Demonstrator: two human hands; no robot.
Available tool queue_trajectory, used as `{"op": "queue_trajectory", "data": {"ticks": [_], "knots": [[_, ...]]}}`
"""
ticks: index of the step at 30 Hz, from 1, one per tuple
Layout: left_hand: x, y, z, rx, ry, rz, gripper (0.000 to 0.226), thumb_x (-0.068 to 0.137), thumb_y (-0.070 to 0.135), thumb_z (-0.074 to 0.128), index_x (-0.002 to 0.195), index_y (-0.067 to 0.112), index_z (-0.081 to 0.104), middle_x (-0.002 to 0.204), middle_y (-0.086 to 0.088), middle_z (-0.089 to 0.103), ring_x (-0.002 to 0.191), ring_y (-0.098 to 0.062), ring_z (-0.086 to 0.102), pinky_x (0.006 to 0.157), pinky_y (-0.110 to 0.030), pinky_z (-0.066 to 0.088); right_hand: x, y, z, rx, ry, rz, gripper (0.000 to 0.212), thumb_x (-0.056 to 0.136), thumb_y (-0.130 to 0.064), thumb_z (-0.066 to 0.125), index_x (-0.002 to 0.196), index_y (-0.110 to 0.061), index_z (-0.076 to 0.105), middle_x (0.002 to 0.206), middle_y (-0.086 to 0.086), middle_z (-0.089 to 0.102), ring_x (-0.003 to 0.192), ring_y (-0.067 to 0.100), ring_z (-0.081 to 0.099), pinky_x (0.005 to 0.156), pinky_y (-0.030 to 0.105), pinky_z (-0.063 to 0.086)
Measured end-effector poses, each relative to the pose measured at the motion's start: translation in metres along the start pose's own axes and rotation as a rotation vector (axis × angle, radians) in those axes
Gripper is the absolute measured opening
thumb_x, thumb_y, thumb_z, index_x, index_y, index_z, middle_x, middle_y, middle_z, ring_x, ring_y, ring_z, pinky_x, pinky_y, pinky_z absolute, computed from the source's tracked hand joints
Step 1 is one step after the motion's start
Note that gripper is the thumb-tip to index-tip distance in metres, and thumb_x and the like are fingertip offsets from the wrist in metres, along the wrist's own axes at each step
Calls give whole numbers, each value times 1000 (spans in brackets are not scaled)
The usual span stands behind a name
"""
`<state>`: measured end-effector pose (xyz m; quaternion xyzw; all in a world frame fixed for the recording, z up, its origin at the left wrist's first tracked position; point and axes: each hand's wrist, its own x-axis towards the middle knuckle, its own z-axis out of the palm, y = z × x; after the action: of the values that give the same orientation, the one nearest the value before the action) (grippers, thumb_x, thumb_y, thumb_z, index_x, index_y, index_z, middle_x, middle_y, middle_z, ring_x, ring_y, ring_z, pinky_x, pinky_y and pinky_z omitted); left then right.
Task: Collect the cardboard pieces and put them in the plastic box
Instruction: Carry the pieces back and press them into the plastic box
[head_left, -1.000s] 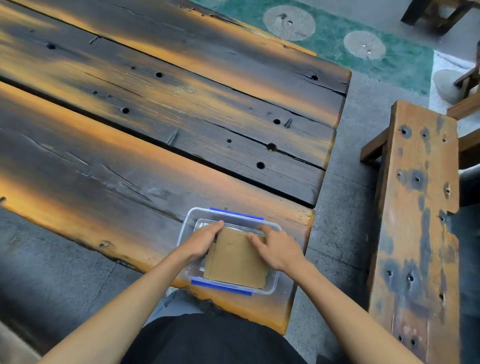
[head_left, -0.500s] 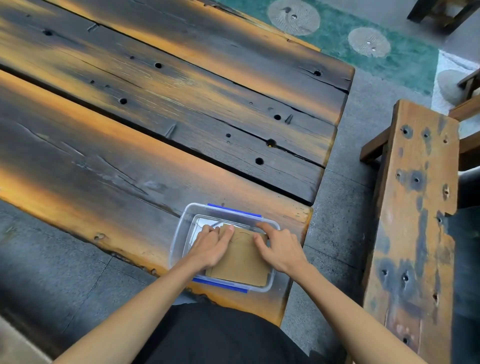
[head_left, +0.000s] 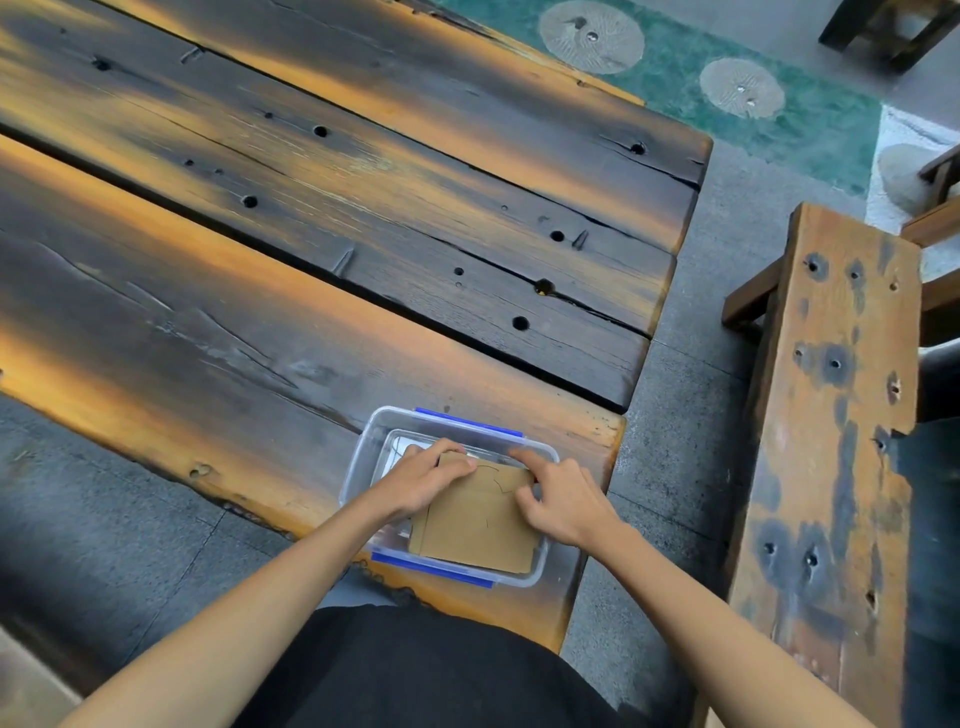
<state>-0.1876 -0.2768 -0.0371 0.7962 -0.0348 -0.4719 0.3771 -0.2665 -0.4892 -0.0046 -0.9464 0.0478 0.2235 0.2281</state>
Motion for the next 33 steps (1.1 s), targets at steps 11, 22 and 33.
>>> {"op": "queue_trajectory", "data": {"ticks": [11, 22, 33], "knots": [[-5, -7, -7, 40, -22, 108, 47, 86, 71, 48, 124, 46, 58, 127, 9, 62, 114, -11, 60, 100, -41, 51, -3, 3, -1, -71, -27, -66, 42, 88, -35, 48, 118, -13, 68, 55, 1, 57, 61, 28, 65, 60, 34, 51], [-10, -10, -5, -37, -3, 114, 52, 93, 57, 51, 143, 47, 43, 131, 7, 49, 126, -18, 49, 107, -42, 44, -2, 8, 7, -28, 8, -72, 65, 88, -64, 43, 135, -23, 61, 77, 4, 75, 76, 24, 71, 77, 36, 57], [-12, -4, 7, -53, 0, 15, 59, 86, 62, 48, 139, 37, 42, 140, -2, 48, 121, -22, 50, 103, -44, 46, -1, 10, 12, -28, 37, -70, 65, 90, -65, 45, 138, -25, 59, 81, 4, 76, 84, 25, 73, 81, 36, 56]]}}
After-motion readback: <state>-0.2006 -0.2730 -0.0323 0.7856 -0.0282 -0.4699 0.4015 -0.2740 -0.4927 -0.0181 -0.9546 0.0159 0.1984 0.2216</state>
